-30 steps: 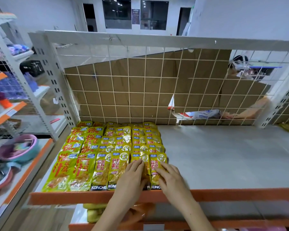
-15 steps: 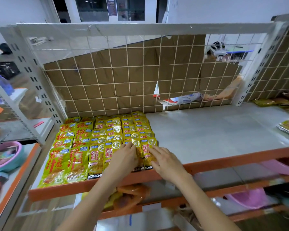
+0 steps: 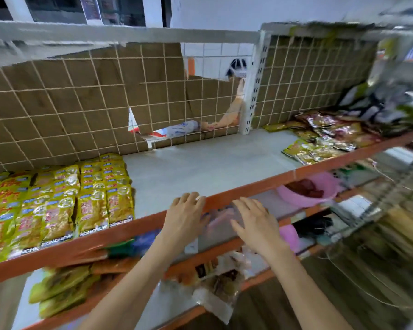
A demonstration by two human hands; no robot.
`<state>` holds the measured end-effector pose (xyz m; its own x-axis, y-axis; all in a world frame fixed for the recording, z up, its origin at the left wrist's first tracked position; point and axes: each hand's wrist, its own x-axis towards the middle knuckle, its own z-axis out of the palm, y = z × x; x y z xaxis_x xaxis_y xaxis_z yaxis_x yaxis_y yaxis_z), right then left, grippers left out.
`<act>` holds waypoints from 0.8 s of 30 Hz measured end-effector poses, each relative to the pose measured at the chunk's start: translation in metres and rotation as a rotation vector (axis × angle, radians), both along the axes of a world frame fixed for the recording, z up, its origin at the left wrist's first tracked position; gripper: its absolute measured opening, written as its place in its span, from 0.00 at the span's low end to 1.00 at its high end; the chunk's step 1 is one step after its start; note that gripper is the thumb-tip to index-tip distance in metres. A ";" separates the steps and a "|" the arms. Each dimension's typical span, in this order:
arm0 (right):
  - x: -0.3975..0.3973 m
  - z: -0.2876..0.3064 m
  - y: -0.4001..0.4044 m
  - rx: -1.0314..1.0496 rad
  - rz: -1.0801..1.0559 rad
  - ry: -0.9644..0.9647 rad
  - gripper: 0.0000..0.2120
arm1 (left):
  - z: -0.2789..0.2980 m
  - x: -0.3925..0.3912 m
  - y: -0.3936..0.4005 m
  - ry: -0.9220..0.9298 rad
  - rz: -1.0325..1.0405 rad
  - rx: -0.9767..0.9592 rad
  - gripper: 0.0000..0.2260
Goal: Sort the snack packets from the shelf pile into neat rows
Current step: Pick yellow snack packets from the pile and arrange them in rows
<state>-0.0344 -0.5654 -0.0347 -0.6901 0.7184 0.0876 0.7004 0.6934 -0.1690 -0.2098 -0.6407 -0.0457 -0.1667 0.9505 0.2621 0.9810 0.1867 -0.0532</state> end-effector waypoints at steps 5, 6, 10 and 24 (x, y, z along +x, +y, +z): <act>0.110 -0.008 0.018 -0.025 -0.154 -0.030 0.24 | -0.008 0.090 0.045 -0.161 -0.100 -0.033 0.19; 0.131 -0.012 0.021 -0.029 -0.195 -0.031 0.24 | -0.008 0.108 0.056 -0.175 -0.118 -0.067 0.20; 0.207 -0.021 0.033 -0.044 -0.374 -0.069 0.22 | -0.010 0.171 0.099 -0.193 -0.204 -0.086 0.22; 0.275 -0.025 0.150 -0.088 -0.529 0.052 0.20 | -0.002 0.233 0.248 -0.328 -0.289 -0.014 0.35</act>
